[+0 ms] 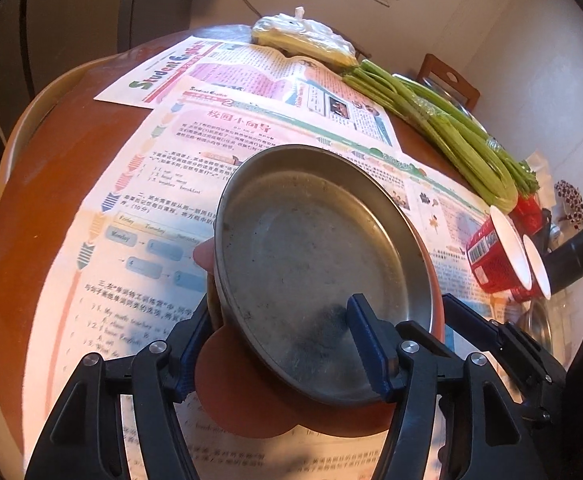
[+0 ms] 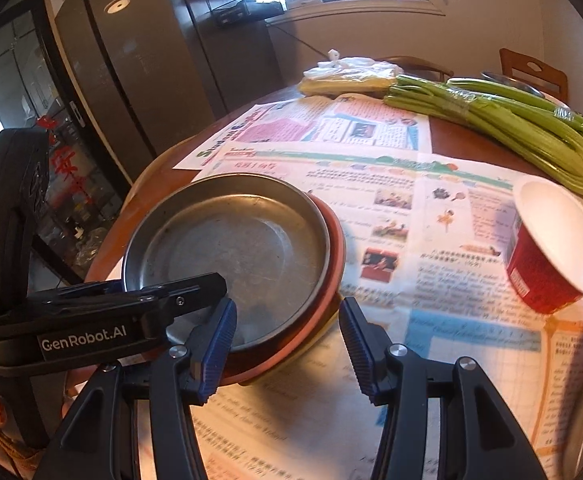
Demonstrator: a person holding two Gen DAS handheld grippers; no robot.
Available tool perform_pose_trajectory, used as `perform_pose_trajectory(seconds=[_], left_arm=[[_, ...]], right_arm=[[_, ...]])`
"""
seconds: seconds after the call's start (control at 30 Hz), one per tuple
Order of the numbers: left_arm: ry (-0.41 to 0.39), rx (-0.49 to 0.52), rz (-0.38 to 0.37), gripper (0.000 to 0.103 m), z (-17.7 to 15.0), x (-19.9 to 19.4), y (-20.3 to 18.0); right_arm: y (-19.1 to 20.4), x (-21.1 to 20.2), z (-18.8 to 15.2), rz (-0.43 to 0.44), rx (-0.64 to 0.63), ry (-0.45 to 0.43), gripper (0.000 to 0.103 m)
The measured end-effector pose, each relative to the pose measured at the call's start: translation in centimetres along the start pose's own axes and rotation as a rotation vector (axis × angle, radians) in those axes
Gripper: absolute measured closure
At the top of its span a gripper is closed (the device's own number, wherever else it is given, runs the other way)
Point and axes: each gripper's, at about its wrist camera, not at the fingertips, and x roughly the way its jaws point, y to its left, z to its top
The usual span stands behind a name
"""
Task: Organize plates and bowls
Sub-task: 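Move the left tool to the large steel bowl and grip its rim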
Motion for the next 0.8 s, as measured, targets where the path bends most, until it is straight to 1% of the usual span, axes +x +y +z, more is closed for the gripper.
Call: perform_pose_trajectory(seconds=[0.07, 0.13, 0.23, 0.27, 0.33, 0.37, 0.4, 0.5, 0.57, 0.67, 0.8], left_arm=[[-0.014, -0.009, 0.014, 0.036, 0.0, 0.0, 0.2], [-0.038, -0.013, 0.05, 0.036, 0.0, -0.3, 0.5], [-0.075, -0.033, 0.053, 0.036, -0.1, -1.4, 1.0], [-0.089, -0.037, 0.052, 0.036, -0.2, -1.8, 1.1], [-0.121, -0.047, 0.069, 0.036, -0.3, -2.9, 1.3], [-0.14, -0.048, 0.084, 0.036, -0.5, -3.4, 1.3], [-0.176, -0.044, 0.111, 0.036, -0.7, -4.3, 1.2], [-0.255, -0.011, 0.165, 0.034, -1.4, -6.1, 0.4], [-0.288, 0.005, 0.161, 0.033, -2.0, -7.2, -0.4], [-0.321, 0.059, 0.154, 0.033, -2.6, -8.4, -2.6], [-0.338, 0.123, 0.094, 0.033, -3.4, -9.4, -5.8]], right_arm=[[-0.3, 0.0, 0.2, -0.014, -0.005, -0.01, 0.049], [-0.6, -0.1, 0.3, -0.027, -0.012, -0.028, 0.049], [-1.1, -0.8, 0.4, -0.038, -0.007, -0.067, 0.049], [-1.3, -1.5, 0.4, -0.048, -0.01, -0.096, 0.049], [-1.5, -2.3, 0.5, -0.064, -0.016, -0.131, 0.049], [-1.7, -3.1, 0.5, -0.075, -0.023, -0.153, 0.049], [-1.9, -3.7, 0.5, -0.074, -0.024, -0.167, 0.049], [-2.5, -6.0, 0.2, -0.084, -0.037, -0.221, 0.049], [-3.1, -7.7, -0.1, -0.1, -0.047, -0.256, 0.049], [-4.4, -10.3, -0.5, -0.136, -0.047, -0.309, 0.047], [-6.7, -13.4, -1.3, -0.158, -0.018, -0.363, 0.043]])
